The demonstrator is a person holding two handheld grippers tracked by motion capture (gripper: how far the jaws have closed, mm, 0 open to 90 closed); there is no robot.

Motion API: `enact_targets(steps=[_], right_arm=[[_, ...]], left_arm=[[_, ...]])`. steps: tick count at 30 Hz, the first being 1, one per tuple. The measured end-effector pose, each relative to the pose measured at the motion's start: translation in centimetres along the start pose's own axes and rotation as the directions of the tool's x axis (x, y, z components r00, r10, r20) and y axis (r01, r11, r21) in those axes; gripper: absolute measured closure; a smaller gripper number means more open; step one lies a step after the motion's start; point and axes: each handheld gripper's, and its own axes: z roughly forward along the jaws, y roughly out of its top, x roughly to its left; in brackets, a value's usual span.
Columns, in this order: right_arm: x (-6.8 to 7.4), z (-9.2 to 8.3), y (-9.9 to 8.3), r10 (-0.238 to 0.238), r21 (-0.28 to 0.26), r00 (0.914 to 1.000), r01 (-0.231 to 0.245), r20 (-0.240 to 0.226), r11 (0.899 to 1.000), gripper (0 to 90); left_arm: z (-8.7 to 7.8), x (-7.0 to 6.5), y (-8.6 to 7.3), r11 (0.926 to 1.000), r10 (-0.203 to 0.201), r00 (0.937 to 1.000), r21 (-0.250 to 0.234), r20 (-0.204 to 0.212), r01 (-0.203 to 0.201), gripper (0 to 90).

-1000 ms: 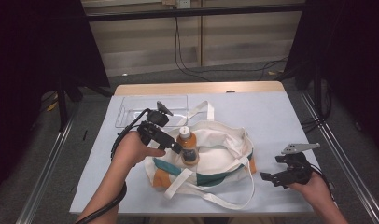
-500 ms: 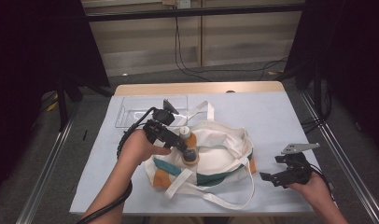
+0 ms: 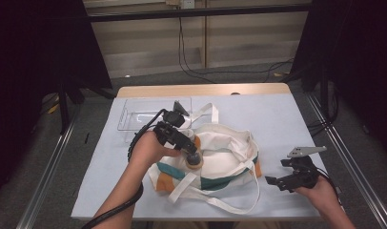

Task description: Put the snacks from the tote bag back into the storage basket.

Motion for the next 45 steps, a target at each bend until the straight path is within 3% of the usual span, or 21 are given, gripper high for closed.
enact_targets(steps=[28, 45], right_arm=[[0.0, -0.1, 0.0, 0.0, -0.001, 1.0, 0.0, -0.001, 1.0, 2.2], [0.0, 0.0, 0.0, -0.002, 0.0, 1.0, 0.002, -0.002, 1.0, 2.2]], left_arm=[[1.4, -0.6, 1.0, 0.9994, -0.027, 0.9996, 0.02, -0.003, 0.027, 26.6], [1.6, -0.9, 1.3, 0.9983, -0.038, 0.9987, 0.042, -0.035, 0.039, 29.8]])
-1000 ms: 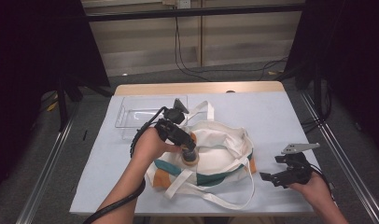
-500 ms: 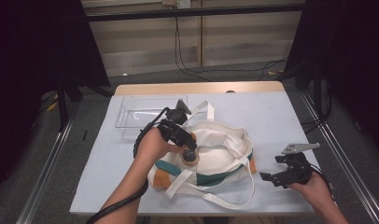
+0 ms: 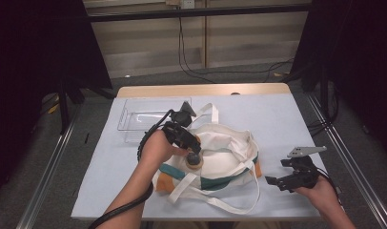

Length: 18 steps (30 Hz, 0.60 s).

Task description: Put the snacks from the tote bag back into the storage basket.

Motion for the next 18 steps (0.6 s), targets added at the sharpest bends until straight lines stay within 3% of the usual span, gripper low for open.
enact_targets(steps=[7, 14, 18], right_arm=[[-0.08, 0.02, -0.03, 0.004, -0.004, 1.0, -0.004, 0.001, 1.0, 2.2], [-0.1, -0.01, -0.06, 0.01, -0.004, 1.0, -0.01, 0.0, 1.0, 2.2], [-0.17, -0.02, -0.06, 0.007, -0.004, 1.0, -0.007, -0.001, 1.0, 2.2]], left_arm=[[-0.01, 0.05, 0.08, 1.0, -0.01, 1.0, 0.0, -0.002, 0.01, 30.3], [-0.14, -0.16, 0.4, 0.9993, -0.014, 0.9999, 0.034, -0.01, 0.015, 30.7], [-0.35, -0.33, 0.6, 0.9987, -0.012, 0.9993, 0.05, -0.035, 0.014, 30.7]])
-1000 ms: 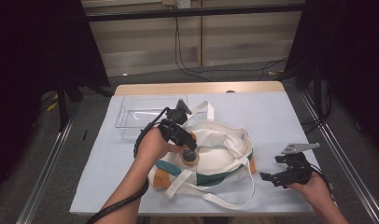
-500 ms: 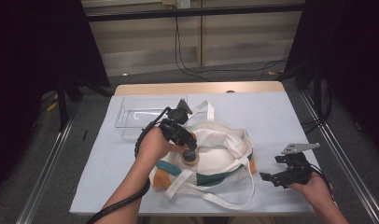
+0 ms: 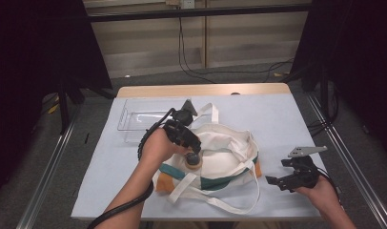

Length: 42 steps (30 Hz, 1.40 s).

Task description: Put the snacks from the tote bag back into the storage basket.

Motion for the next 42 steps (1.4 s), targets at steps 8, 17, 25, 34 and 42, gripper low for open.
enact_targets(steps=[8, 17, 25, 34, 42], right_arm=[[0.0, 0.0, 0.0, 0.004, -0.001, 1.0, -0.004, 0.0, 1.0, 2.2], [0.0, 0.0, 0.0, -0.001, -0.003, 1.0, 0.001, -0.003, 1.0, 2.2], [0.0, 0.0, 0.0, 0.001, -0.003, 1.0, -0.002, -0.004, 1.0, 2.2], [0.0, 0.0, 0.0, -0.002, -0.002, 1.0, 0.002, -0.004, 1.0, 2.2], [0.1, 0.0, 0.1, -0.003, -0.003, 1.0, 0.003, -0.005, 1.0, 2.2]], left_arm=[[-1.0, -0.4, 0.6, 0.9996, 0.018, 0.9998, 0.02, -0.01, -0.018, 30.8], [-2.6, -0.9, 1.0, 0.9991, 0.033, 0.9992, 0.029, -0.024, -0.032, 30.9], [-3.8, -1.1, 1.1, 0.9989, 0.046, 0.9988, 0.012, -0.014, -0.046, 31.0], [-4.9, -1.1, 1.4, 0.9986, 0.053, 0.9986, 0.004, -0.006, -0.053, 31.0], [-6.1, -1.0, 1.8, 0.9987, 0.049, 0.9988, -0.012, -0.002, -0.049, 31.1]])
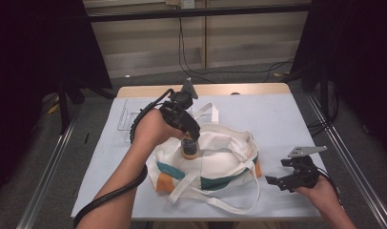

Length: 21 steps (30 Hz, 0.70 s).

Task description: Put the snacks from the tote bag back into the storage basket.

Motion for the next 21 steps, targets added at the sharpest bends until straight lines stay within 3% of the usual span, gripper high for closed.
enact_targets(steps=[21], right_arm=[[-0.1, -0.1, 0.0, 0.003, -0.001, 1.0, -0.003, 0.001, 1.0, 2.2]], left_arm=[[-2.9, 0.2, 1.5, 0.9999, 0.011, 0.9999, -0.011, -0.01, -0.011, 31.0]])
